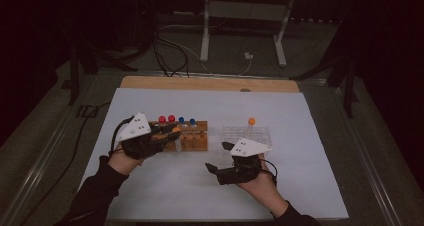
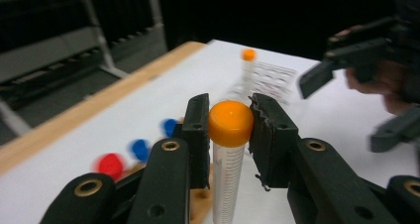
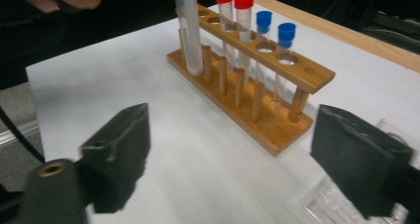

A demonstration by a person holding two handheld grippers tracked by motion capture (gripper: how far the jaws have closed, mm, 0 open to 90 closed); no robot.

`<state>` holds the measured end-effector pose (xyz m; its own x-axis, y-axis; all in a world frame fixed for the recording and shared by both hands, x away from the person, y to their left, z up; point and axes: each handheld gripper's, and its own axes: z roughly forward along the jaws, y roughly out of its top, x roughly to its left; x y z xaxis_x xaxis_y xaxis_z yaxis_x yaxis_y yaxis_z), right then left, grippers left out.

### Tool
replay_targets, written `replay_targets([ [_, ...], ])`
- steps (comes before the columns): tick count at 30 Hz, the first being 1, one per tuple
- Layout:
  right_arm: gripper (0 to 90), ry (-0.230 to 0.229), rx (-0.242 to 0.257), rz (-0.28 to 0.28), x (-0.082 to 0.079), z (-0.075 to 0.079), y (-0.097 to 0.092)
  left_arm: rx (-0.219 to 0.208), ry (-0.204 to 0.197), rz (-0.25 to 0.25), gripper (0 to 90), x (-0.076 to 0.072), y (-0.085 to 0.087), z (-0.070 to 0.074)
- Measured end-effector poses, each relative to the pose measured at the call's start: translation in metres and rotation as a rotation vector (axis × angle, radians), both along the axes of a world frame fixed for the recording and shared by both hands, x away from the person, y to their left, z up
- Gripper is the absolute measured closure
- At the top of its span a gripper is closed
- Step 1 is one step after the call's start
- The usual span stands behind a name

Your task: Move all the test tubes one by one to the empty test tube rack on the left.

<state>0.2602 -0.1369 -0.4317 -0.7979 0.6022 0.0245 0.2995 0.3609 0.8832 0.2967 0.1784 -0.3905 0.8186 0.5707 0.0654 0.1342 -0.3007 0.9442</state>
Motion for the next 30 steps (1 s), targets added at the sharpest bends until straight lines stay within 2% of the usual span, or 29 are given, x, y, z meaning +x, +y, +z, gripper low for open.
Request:
replay_targets([
  [4, 3.9, 0.004, 0.003, -0.016, 0.001, 0.001, -0.001, -0.012, -0.013, 0.064, 71.5, 0.003, 0.013, 0.003],
  [8, 1.4, 0.006, 0.011, -0.011, 0.001, 0.001, -0.003, -0.013, -0.026, 0.125, 71.4, 0.007, 0.024, 0.005],
  [13, 0.0, 0.008, 0.017, -0.004, 0.002, 0.002, -0.006, -0.012, -0.063, 0.218, 71.5, 0.014, 0.038, 0.007],
  [16, 0.0, 0.002, 0.027, -0.002, 0.001, 0.003, -0.008, -0.035, -0.069, 0.259, 71.5, 0.020, 0.045, 0.004],
  [20, 0.0, -0.006, 0.025, -0.007, 0.000, 0.004, -0.009, -0.047, -0.072, 0.296, 71.5, 0.030, 0.049, -0.004],
  [24, 0.0, -0.008, 0.023, -0.008, 0.000, 0.004, -0.010, -0.076, -0.050, 0.312, 71.5, 0.039, 0.052, -0.015],
  [28, 0.0, -0.005, 0.022, -0.003, 0.000, 0.005, -0.011, -0.078, -0.019, 0.316, 71.5, 0.046, 0.050, -0.026],
  [30, 0.0, -0.005, 0.015, -0.005, 0.001, 0.004, -0.011, -0.053, -0.009, 0.319, 71.5, 0.048, 0.047, -0.031],
])
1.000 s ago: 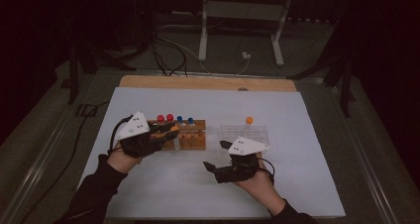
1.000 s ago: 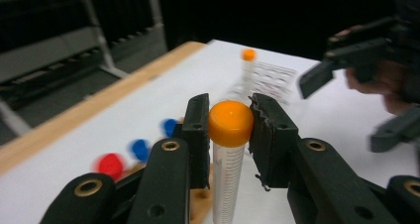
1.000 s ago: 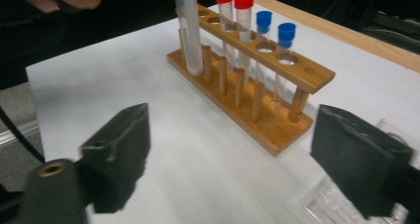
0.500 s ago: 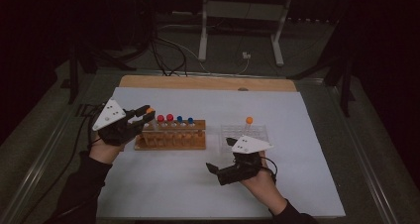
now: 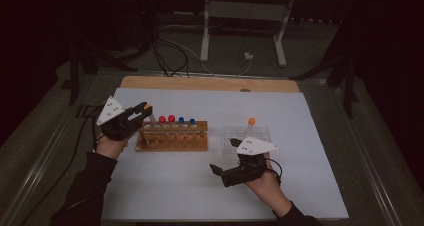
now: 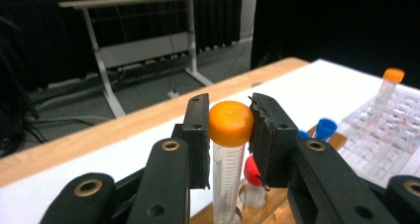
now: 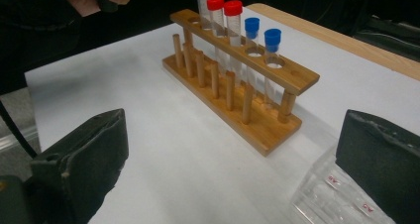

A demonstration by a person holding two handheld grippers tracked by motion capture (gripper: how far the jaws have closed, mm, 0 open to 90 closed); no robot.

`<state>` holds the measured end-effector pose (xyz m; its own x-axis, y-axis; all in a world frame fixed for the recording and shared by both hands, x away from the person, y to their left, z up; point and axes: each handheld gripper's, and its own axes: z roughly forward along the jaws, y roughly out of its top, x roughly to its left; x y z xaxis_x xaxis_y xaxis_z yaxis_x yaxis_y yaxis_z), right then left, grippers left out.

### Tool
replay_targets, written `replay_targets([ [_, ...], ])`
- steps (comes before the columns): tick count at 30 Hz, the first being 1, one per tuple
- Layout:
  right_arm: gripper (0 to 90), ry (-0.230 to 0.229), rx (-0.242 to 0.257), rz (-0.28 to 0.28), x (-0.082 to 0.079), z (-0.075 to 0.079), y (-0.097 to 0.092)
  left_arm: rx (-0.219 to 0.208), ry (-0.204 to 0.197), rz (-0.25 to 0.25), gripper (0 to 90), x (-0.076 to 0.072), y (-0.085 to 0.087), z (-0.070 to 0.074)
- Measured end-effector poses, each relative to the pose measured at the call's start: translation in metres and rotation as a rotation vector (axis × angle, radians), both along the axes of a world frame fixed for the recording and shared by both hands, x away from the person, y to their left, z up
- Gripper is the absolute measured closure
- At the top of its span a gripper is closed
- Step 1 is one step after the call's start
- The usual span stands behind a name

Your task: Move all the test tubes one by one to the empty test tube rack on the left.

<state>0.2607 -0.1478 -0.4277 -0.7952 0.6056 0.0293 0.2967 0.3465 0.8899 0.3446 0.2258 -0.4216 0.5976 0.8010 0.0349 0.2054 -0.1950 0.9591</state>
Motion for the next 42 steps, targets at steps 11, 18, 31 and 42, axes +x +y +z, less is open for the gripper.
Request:
replay_targets([
  [11, 0.0, 0.011, -0.001, 0.010, 0.000, -0.001, -0.001, 0.053, 0.082, -0.010, 71.4, 0.006, -0.008, -0.023],
  [18, 0.0, 0.015, 0.001, 0.011, 0.000, -0.001, -0.002, 0.069, 0.105, -0.007, 71.4, 0.007, -0.010, -0.030],
  [31, 0.0, 0.010, 0.000, 0.012, 0.002, 0.002, -0.005, 0.079, 0.132, -0.030, 70.0, 0.007, -0.008, -0.032],
  [42, 0.0, 0.004, 0.033, -0.071, 0.019, 0.016, -0.043, 0.015, 0.119, -0.137, 19.0, -0.008, -0.007, -0.012],
])
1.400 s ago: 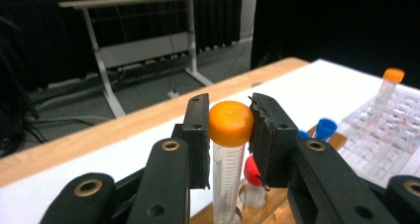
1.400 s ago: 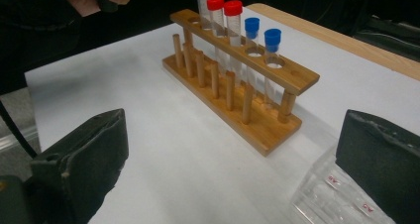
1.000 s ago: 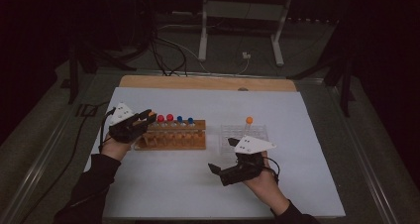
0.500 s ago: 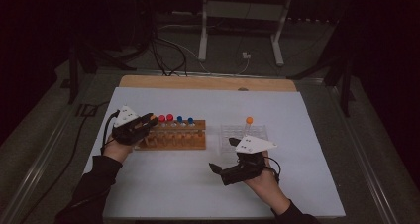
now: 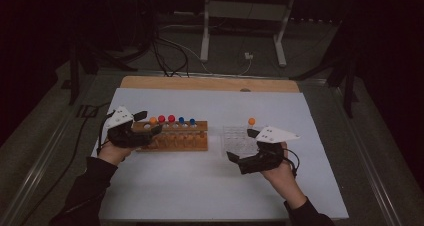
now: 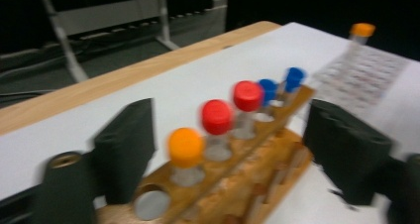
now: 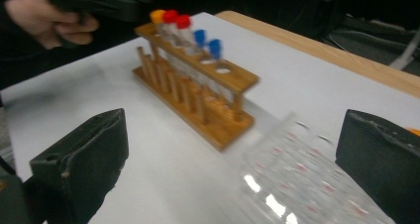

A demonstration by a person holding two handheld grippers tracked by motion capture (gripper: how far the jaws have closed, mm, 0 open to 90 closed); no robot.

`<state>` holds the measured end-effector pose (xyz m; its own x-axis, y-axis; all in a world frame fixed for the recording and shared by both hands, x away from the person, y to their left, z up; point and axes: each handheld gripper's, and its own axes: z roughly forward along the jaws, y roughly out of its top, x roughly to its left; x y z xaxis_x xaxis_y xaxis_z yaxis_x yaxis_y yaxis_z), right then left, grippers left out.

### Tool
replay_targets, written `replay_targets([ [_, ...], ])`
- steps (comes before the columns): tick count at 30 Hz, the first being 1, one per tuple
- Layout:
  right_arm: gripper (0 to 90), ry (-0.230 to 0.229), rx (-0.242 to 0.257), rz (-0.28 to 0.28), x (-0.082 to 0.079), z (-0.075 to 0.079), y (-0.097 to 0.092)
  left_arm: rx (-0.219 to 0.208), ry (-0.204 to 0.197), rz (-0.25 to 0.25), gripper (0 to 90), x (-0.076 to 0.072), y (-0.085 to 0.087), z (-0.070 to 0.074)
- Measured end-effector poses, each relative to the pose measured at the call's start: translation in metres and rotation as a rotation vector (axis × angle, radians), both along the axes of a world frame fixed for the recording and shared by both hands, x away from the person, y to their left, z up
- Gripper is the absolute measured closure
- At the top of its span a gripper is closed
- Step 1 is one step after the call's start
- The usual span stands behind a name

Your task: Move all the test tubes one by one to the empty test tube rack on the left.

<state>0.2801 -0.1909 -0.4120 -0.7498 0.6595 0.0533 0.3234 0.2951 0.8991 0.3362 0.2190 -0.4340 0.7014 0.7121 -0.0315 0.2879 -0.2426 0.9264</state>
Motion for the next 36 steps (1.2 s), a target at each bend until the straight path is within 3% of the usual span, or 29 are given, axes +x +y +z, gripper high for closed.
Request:
replay_targets([
  [5, 0.0, -0.009, -0.022, -0.097, 0.014, -0.003, -0.023, -0.026, 0.008, -0.057, 7.6, -0.007, -0.008, 0.005],
  [7, 3.9, -0.002, -0.036, -0.147, 0.021, -0.006, -0.030, -0.030, 0.014, -0.092, 2.7, -0.010, -0.013, 0.006],
  [11, 6.4, 0.034, -0.077, -0.217, 0.035, -0.021, -0.038, -0.040, 0.007, -0.131, 1.6, -0.016, -0.019, 0.009],
  [14, 17.1, 0.054, -0.107, -0.260, 0.046, -0.032, -0.040, -0.041, 0.006, -0.147, 1.6, -0.019, -0.022, 0.010],
  [15, 19.8, 0.061, -0.108, -0.265, 0.049, -0.035, -0.040, -0.039, 0.007, -0.149, 1.6, -0.019, -0.023, 0.010],
  [17, 34.6, 0.071, -0.114, -0.269, 0.055, -0.039, -0.041, -0.032, 0.009, -0.156, 1.6, -0.019, -0.024, 0.009],
  [21, 48.1, 0.073, -0.144, -0.280, 0.062, -0.043, -0.041, -0.020, 0.023, -0.161, 1.6, -0.019, -0.025, 0.008],
  [31, 66.3, 0.121, -0.176, -0.270, 0.080, -0.051, -0.035, -0.006, 0.032, -0.182, 1.6, -0.020, -0.028, 0.007],
  [36, 74.4, 0.115, -0.199, -0.277, 0.082, -0.053, -0.031, -0.005, 0.026, -0.177, 1.6, -0.020, -0.027, 0.008],
])
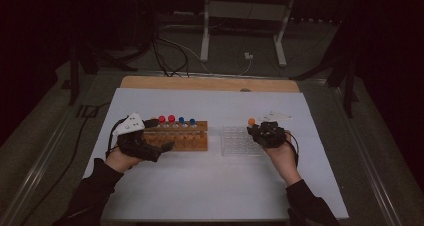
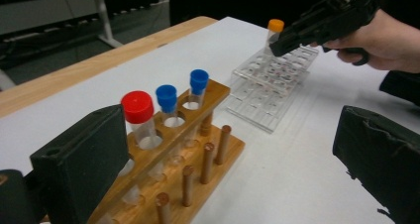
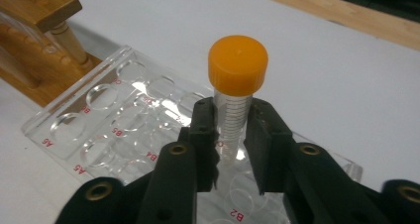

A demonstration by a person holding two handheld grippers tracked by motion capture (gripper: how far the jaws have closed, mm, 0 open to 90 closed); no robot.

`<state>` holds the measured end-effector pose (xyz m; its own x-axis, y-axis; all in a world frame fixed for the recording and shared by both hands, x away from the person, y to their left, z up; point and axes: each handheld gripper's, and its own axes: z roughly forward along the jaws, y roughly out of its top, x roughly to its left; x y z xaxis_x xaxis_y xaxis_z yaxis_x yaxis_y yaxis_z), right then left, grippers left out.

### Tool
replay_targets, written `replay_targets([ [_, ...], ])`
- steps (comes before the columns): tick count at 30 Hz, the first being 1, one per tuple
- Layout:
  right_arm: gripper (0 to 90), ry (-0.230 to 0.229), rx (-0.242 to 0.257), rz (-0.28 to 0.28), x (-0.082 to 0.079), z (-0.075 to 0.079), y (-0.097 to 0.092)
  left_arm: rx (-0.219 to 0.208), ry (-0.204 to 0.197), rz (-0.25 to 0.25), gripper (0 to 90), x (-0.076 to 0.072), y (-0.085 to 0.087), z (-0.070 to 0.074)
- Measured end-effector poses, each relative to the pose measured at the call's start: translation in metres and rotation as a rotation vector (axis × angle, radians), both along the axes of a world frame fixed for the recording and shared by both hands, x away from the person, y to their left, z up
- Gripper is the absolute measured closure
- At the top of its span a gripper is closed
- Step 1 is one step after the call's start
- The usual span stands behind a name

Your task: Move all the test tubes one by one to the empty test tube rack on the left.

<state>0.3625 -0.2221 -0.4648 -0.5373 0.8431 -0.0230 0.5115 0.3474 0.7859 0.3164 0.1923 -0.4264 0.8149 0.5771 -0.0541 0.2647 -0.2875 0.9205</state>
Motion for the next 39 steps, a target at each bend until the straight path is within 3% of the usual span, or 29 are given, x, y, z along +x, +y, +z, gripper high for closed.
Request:
replay_targets([
  [7, 75.2, -0.038, 0.006, -0.001, -0.005, 0.008, -0.001, -0.006, 0.002, -0.009, 1.7, 0.000, 0.000, 0.001],
  [24, 75.2, -0.172, 0.063, 0.032, -0.035, 0.058, -0.005, -0.011, -0.001, -0.033, 1.7, -0.005, -0.003, 0.006],
  [30, 75.2, -0.178, 0.082, 0.099, -0.046, 0.065, 0.010, -0.017, -0.002, -0.052, 1.7, -0.008, -0.006, 0.009],
  [39, 75.3, -0.130, 0.105, 0.247, -0.060, 0.057, 0.044, -0.024, -0.001, -0.079, 1.7, -0.012, -0.011, 0.012],
])
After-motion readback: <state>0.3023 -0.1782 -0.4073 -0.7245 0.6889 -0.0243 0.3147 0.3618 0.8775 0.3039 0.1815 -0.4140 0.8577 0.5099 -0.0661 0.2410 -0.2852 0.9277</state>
